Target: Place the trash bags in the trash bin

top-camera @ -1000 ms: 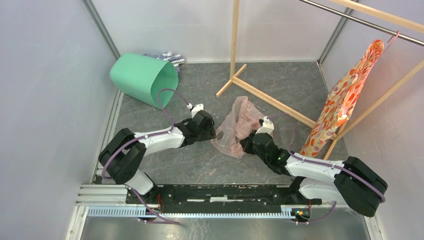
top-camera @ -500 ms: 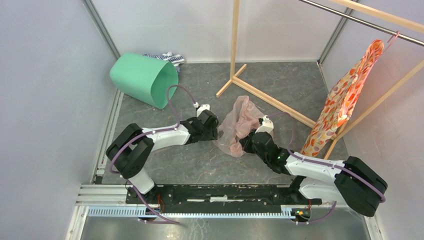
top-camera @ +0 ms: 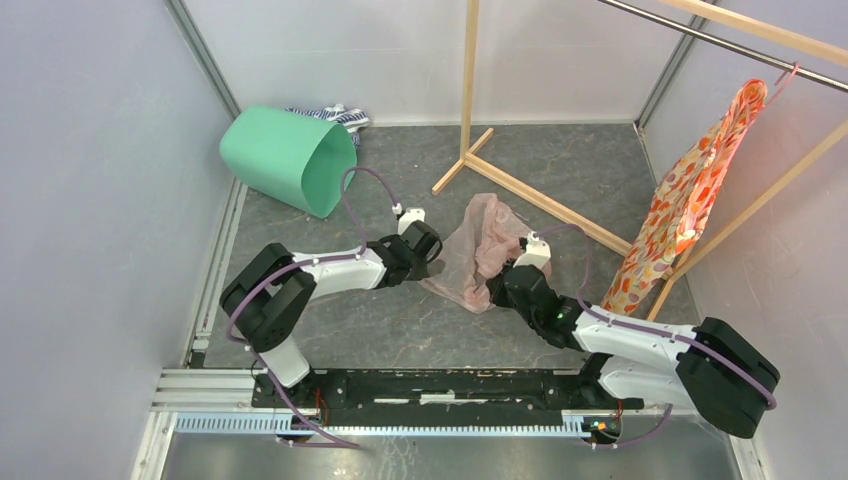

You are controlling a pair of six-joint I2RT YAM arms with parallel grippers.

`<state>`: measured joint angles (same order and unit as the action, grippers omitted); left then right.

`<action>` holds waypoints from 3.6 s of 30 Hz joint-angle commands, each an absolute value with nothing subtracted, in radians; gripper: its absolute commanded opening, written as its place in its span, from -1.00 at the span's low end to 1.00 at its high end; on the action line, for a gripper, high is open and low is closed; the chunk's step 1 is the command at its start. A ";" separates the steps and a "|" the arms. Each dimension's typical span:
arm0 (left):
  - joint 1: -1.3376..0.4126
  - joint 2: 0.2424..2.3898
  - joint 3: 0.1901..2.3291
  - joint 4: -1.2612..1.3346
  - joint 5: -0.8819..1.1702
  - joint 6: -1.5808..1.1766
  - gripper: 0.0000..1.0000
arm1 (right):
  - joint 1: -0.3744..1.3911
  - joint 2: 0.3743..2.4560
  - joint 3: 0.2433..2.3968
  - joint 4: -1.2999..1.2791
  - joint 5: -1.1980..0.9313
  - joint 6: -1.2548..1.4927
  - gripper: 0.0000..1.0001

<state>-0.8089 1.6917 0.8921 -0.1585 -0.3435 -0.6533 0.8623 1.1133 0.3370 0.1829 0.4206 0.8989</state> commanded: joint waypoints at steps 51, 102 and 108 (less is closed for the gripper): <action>-0.736 1.220 0.814 -0.182 -0.111 -0.562 -0.57 | 0.932 1.384 0.909 -0.101 0.435 0.330 -0.94; -0.657 1.084 0.844 -0.345 -0.143 -0.691 -0.96 | 0.929 1.334 0.946 -0.101 0.262 0.383 0.48; -0.625 1.071 0.829 -0.357 -0.138 -0.654 -0.96 | 0.906 1.241 0.965 -0.219 0.310 0.360 0.56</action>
